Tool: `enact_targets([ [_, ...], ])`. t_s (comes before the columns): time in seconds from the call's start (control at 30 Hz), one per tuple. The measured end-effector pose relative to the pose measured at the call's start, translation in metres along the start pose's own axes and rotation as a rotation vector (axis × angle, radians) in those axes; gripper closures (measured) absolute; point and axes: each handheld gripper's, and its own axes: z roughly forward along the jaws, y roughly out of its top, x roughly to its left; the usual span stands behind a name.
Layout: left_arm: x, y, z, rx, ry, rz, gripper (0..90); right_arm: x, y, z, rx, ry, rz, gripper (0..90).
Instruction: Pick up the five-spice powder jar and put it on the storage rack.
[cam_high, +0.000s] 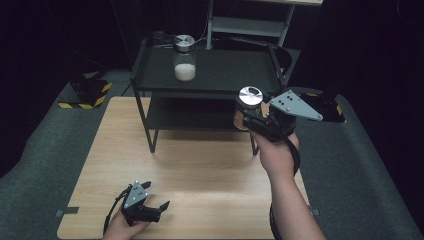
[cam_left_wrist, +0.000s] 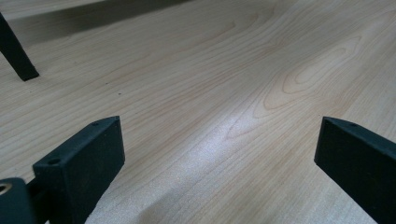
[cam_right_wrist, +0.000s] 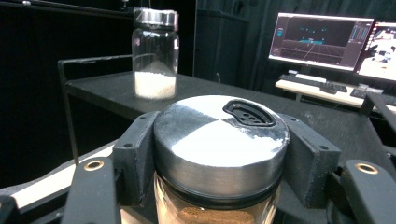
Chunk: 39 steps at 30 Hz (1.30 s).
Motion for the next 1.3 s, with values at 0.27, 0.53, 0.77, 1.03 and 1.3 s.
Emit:
enact_targets([
  [0.27,0.000,0.000,0.000,0.000,-0.002,0.001,2.1,-0.002,0.015,0.007,-0.019,-0.017,-0.006,35.1],
  [0.53,0.000,0.000,0.000,-0.003,-0.005,-0.003,2.1,-0.002,0.031,0.015,-0.022,-0.038,-0.022,35.1],
  [0.77,0.001,-0.001,0.000,-0.003,-0.008,-0.003,2.1,-0.005,0.040,0.026,-0.024,-0.050,-0.010,35.1],
  [1.03,0.002,-0.001,0.000,-0.004,-0.012,-0.004,2.1,-0.009,0.044,0.039,-0.023,-0.064,0.005,35.1],
  [1.3,0.003,-0.001,0.000,-0.005,-0.015,-0.010,2.1,-0.014,0.048,0.054,-0.020,-0.074,0.019,35.1],
])
